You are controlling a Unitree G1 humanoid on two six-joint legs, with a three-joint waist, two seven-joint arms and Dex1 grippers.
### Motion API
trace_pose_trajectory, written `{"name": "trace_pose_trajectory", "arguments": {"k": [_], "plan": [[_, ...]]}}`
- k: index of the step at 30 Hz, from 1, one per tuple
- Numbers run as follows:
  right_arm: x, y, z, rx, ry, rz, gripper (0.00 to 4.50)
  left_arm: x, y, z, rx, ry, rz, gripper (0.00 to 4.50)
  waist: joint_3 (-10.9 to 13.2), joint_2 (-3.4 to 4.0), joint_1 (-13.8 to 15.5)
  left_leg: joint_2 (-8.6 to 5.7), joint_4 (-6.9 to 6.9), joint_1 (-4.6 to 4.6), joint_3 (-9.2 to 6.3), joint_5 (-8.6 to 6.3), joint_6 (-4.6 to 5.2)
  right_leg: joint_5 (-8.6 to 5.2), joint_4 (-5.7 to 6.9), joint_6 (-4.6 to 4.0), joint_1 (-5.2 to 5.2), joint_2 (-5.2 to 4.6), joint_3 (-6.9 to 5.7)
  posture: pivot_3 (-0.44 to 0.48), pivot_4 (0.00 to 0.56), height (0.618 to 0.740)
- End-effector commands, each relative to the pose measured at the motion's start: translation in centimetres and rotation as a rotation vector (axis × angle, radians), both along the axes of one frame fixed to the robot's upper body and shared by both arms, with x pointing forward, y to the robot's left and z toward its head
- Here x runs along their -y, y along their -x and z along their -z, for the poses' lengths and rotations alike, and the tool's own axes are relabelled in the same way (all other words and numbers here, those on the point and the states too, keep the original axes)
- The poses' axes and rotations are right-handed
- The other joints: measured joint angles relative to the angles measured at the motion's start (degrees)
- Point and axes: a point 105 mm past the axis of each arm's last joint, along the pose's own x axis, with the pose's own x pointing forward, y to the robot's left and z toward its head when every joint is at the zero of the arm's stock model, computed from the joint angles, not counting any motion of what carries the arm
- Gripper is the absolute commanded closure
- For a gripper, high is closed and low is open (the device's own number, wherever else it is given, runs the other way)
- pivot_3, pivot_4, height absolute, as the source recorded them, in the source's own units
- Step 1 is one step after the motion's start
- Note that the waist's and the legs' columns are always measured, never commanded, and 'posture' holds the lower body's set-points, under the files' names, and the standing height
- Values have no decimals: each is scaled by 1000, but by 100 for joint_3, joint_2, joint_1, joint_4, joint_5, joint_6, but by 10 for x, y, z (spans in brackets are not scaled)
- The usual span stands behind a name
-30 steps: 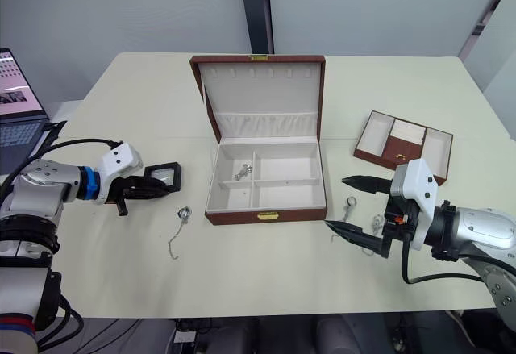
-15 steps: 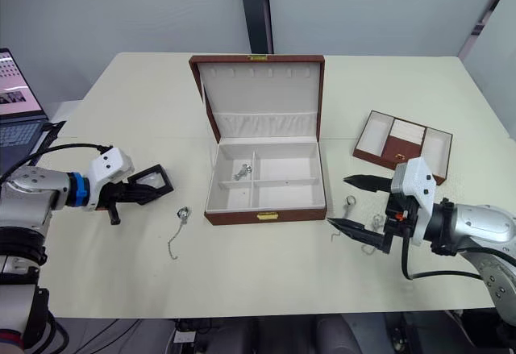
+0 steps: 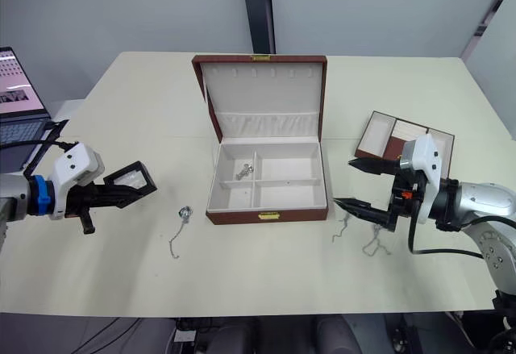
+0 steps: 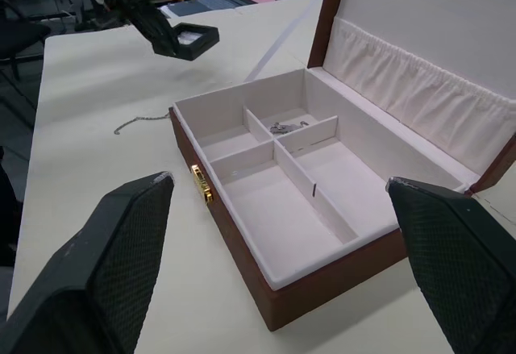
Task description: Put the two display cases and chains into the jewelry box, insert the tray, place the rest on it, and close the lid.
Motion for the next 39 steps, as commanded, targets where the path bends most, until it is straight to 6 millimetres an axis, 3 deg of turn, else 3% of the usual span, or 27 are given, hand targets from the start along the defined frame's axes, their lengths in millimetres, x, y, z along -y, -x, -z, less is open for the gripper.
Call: {"name": "trace_pose_trajectory", "arguments": {"k": [1,4,9,25,29,39], "plan": [[10,1,-15,57,20,18,0,16,8,-35,53,-9,40,4486,1,-1,-1,0,0,0,2,0,0,0,-1,0,0,1,0,0,150,740],[23,0,-18,60,27,73,0,42,9,-52,64,-1,116,4486,1,-2,21,-2,0,-3,1,0,0,0,-1,0,0,1,0,0,150,740],[29,4,-17,66,25,116,0,70,2,-66,78,9,200,4486,1,-1,11,-5,0,-1,6,0,0,0,-2,0,2,23,4,0,150,740],[39,28,-14,97,3,289,0,180,-26,-85,51,94,584,4486,2,-2,12,-4,4,-3,9,1,-1,0,-2,0,5,39,12,0,150,740],[37,32,-11,99,-5,318,0,200,-36,-77,45,89,620,4486,2,-2,2,-4,4,0,7,1,-1,0,0,0,5,42,13,0,150,740],[37,37,-5,99,-14,386,0,227,-65,-25,49,28,613,4486,2,-2,9,-4,4,0,9,1,-1,0,0,0,5,43,17,0,150,740]]}}
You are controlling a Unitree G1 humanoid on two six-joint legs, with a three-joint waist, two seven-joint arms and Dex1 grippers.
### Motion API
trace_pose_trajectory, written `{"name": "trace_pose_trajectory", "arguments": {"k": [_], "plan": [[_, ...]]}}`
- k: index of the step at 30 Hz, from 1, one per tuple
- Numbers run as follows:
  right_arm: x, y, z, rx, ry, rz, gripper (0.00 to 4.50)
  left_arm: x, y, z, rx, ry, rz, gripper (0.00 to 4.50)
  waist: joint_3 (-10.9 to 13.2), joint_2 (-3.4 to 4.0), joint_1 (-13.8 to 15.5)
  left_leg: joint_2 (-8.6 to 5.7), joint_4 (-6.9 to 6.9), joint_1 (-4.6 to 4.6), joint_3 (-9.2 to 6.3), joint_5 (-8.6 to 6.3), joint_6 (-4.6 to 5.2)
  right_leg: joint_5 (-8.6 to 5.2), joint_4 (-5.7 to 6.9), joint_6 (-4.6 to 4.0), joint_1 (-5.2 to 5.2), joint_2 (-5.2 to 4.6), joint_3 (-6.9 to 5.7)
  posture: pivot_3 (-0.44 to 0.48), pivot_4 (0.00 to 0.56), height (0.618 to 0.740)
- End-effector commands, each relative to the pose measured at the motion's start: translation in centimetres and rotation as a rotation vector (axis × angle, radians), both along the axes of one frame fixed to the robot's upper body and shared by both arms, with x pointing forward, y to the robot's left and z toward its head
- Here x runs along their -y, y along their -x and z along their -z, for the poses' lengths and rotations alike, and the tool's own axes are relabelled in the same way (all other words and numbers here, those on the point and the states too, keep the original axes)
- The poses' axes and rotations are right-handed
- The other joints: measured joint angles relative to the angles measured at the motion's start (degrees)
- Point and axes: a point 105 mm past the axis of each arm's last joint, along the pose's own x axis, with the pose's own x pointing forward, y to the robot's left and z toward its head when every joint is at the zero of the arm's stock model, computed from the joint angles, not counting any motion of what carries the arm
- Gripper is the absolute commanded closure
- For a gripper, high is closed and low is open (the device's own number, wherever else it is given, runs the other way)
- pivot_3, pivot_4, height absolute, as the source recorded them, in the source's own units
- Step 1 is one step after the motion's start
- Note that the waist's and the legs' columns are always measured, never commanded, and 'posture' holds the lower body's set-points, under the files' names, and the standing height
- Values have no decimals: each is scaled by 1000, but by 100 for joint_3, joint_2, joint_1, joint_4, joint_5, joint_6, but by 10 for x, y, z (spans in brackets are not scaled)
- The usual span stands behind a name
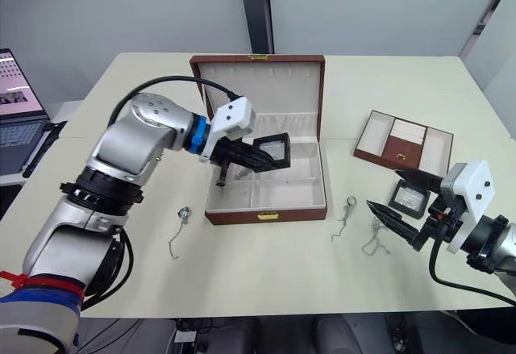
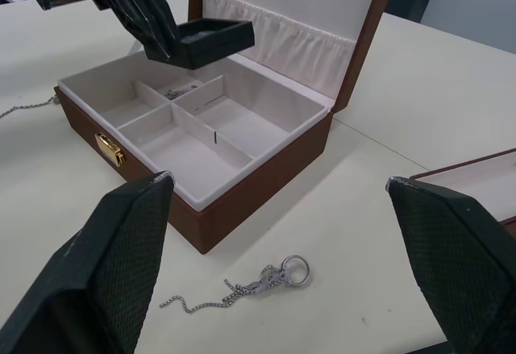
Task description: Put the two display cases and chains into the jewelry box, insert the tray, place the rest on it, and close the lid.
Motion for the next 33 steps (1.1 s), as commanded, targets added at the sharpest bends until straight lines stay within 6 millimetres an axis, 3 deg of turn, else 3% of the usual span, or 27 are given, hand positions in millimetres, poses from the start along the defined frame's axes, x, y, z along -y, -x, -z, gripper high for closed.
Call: {"name": "trace_pose_trajectory", "arguments": {"k": [1,9,33], "plan": [[-2,4,-10,52,1,7,0,4,-12,10,65,-19,-17,4486,0,0,4,0,0,0,-1,0,0,0,0,0,1,0,-1,0,150,740],[-3,7,-9,47,8,15,0,8,-23,29,92,-39,-12,4486,0,0,0,-2,0,0,2,0,0,0,0,0,0,0,0,0,150,740],[-2,2,-7,46,6,4,0,12,-38,28,146,1,-54,4486,0,0,4,-3,0,0,0,0,0,0,1,0,0,-1,-2,0,150,740]]}}
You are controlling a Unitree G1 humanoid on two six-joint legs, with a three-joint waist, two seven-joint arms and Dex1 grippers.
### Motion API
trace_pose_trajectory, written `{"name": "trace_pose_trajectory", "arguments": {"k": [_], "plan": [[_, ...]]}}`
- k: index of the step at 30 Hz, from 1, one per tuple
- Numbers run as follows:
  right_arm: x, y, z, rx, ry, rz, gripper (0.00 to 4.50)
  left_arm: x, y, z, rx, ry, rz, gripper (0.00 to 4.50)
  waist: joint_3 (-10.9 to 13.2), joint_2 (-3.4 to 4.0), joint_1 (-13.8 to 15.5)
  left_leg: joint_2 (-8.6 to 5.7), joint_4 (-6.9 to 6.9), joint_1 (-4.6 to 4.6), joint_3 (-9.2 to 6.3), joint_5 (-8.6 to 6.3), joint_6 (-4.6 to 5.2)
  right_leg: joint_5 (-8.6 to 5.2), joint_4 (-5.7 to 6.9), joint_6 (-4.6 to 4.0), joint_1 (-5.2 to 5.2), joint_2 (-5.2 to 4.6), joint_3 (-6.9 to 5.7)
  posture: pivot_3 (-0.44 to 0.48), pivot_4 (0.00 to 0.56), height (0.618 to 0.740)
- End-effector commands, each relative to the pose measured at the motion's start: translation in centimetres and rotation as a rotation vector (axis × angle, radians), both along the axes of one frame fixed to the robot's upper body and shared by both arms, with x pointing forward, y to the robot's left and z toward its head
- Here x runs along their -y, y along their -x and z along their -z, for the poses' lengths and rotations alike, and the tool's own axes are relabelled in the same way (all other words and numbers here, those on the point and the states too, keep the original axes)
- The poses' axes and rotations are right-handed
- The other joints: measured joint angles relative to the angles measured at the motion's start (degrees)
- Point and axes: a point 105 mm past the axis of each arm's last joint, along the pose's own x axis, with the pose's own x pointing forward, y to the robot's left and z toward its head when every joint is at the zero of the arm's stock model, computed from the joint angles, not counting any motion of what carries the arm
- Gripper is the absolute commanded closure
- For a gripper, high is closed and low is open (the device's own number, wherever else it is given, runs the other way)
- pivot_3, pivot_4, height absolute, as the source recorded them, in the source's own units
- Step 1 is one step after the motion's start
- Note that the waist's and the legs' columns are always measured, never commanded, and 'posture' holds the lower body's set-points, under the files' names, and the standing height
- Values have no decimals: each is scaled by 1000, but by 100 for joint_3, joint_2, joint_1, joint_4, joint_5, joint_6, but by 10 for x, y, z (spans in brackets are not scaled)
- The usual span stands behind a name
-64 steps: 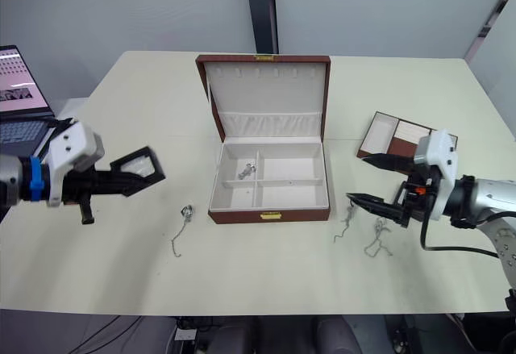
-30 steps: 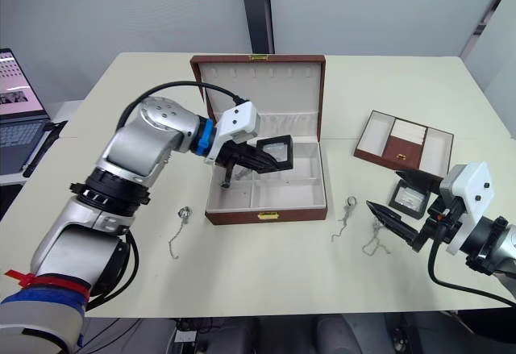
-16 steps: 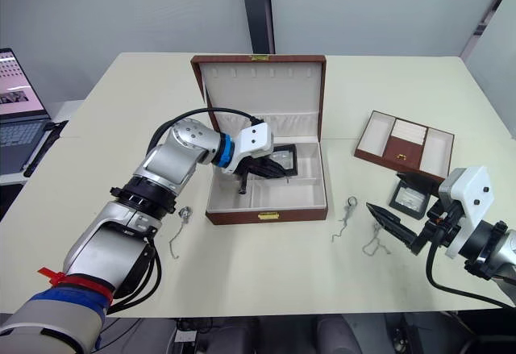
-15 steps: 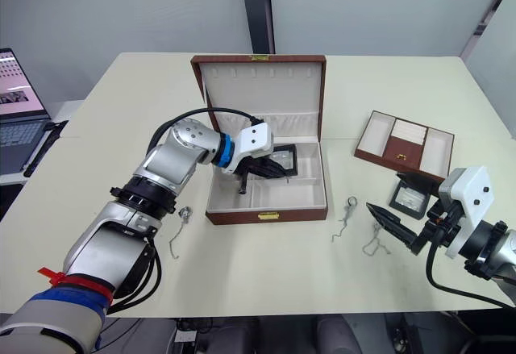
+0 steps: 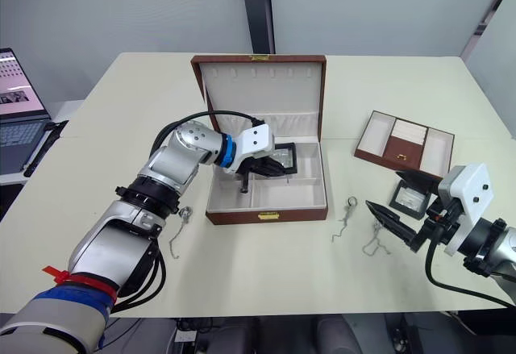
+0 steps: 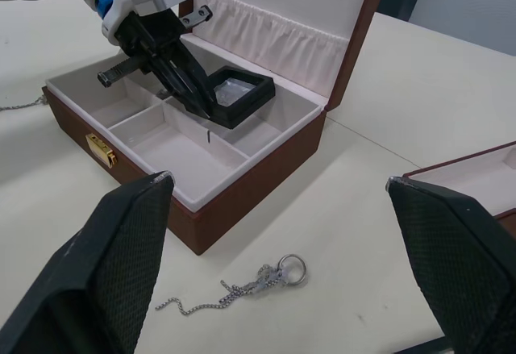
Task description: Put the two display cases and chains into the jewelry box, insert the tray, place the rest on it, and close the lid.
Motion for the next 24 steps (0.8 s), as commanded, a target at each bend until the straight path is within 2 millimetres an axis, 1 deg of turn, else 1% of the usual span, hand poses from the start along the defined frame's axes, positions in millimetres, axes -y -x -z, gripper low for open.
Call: {"name": "trace_pose_trajectory", "arguments": {"k": [1,3,5,11,14,15,16,18,19,21,24], "plan": [[-2,2,-8,41,8,-15,0,4,-3,-19,48,40,2,4486,0,0,-1,0,0,0,1,0,0,0,0,0,0,0,0,0,150,740],[-1,2,-7,38,7,-15,0,5,-4,-22,39,58,-2,3862,0,0,-1,0,0,0,0,0,0,0,0,0,0,0,0,0,150,740],[-1,2,-6,36,7,-15,0,6,-3,-23,33,64,0,3341,0,0,0,0,0,0,0,0,0,0,0,0,0,0,0,0,150,740],[4,0,-5,28,7,-13,0,7,0,-27,16,94,6,1425,0,0,-2,0,0,0,0,0,0,0,1,0,0,0,0,0,150,740],[10,-2,-2,14,9,-10,0,4,3,-36,7,152,10,555,0,0,-3,1,0,0,1,0,0,0,0,0,0,0,1,0,150,740],[13,-3,-1,9,7,-8,0,2,7,-41,-4,181,19,222,0,0,-3,1,0,0,0,0,0,0,0,0,0,0,0,0,150,740],[16,-4,0,3,6,-5,0,0,11,-45,-17,214,30,20,0,0,-7,2,0,0,0,0,0,0,0,0,0,0,0,0,150,740],[22,-6,2,-7,9,1,0,-5,22,-53,-49,272,50,20,-1,1,-16,5,0,1,2,0,-1,0,0,0,0,0,2,0,150,740],[29,-8,4,-15,2,14,0,-11,30,-60,-73,321,55,20,-1,2,-20,9,-1,3,1,1,-3,0,2,0,0,0,3,0,150,740],[42,-11,10,-36,-7,41,0,-26,48,-70,-112,388,55,20,-2,3,-36,12,-2,5,3,2,-3,0,3,0,-2,1,7,0,150,740],[61,-14,19,-72,-9,79,0,-52,67,-77,-136,436,-5,20,-2,4,-34,14,-1,6,0,6,-11,0,4,0,0,1,5,0,150,740]]}}
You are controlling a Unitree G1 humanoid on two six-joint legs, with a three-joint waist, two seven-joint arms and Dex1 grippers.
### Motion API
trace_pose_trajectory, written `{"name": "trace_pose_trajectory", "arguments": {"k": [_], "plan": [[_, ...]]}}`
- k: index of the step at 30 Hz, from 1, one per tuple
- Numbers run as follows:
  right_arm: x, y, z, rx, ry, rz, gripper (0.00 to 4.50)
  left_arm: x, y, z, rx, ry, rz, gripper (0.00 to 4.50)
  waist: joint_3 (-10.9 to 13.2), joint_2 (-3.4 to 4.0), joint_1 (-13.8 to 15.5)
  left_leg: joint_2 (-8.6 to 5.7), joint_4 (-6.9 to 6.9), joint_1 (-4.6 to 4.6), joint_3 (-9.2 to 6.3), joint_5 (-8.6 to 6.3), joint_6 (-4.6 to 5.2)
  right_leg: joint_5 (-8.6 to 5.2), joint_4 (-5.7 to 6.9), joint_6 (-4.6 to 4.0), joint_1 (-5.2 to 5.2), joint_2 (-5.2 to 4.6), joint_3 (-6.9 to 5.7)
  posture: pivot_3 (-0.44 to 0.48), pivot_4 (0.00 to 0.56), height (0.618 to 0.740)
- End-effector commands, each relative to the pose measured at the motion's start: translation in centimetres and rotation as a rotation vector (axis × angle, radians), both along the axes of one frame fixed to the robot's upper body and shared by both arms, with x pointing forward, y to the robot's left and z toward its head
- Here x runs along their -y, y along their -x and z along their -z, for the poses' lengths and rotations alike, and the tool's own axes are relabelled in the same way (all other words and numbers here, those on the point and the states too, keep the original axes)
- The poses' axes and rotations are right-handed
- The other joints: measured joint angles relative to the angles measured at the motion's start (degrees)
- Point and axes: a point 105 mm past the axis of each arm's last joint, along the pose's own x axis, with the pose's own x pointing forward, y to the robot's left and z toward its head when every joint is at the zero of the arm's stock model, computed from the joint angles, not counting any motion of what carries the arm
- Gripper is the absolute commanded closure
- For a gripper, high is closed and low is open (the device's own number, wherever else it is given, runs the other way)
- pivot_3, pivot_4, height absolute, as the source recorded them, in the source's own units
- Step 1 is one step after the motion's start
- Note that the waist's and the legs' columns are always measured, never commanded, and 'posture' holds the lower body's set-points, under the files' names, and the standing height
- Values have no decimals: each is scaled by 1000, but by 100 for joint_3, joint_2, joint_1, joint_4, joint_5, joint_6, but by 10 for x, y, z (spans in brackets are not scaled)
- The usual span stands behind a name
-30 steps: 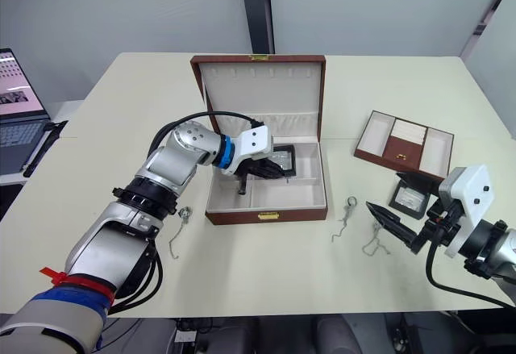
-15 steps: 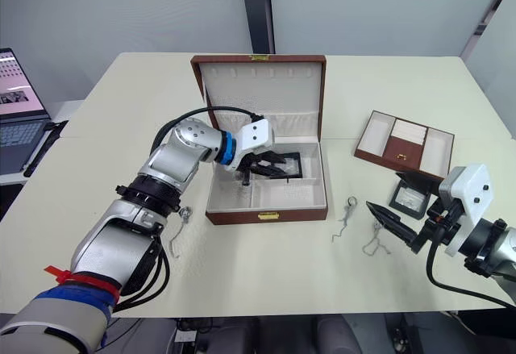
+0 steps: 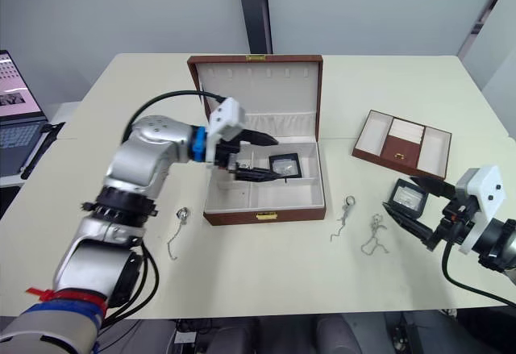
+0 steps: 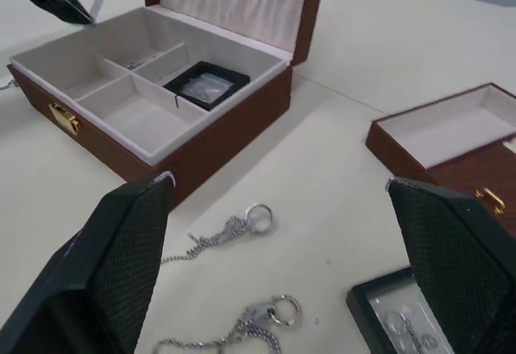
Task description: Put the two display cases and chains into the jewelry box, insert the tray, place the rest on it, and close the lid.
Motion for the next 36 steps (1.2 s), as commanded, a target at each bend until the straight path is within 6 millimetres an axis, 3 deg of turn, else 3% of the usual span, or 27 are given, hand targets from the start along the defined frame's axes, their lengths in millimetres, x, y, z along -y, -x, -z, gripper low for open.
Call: {"name": "trace_pose_trajectory", "arguments": {"k": [1,3,8,16,22,31,36], "plan": [[20,-2,-2,15,28,28,0,-21,23,-26,13,75,-35,20,-1,1,12,0,0,-1,-2,0,0,0,-1,0,1,-1,-1,0,150,740],[32,-3,1,-2,42,51,0,-39,29,-28,0,90,-107,20,-1,1,32,-3,1,0,-3,-3,5,0,-2,0,3,-5,-3,0,150,740],[77,-9,4,-62,89,125,0,-134,57,-8,-69,-18,-476,20,-2,4,-49,0,-6,7,5,-7,11,0,-7,0,1,-24,5,0,150,740],[97,-15,22,-143,140,126,0,-211,96,9,-44,-115,-809,20,-2,4,34,-9,-4,11,-1,-7,12,-1,-10,0,14,-42,-6,0,150,740],[103,-21,32,-176,155,121,0,-245,117,30,-17,-130,-978,20,-2,5,28,-6,-7,13,2,-7,12,-1,-12,0,13,-45,-4,0,150,740],[89,-34,30,-162,144,59,0,-266,130,46,38,-112,-1105,20,-2,5,27,-4,-8,13,1,-7,12,-1,-10,0,12,-45,-5,0,150,740],[82,-36,33,-171,141,35,0,-268,131,55,43,-103,-1127,20,-2,5,27,-4,-8,13,1,-7,12,-1,-10,0,13,-46,-5,0,150,740]]}}
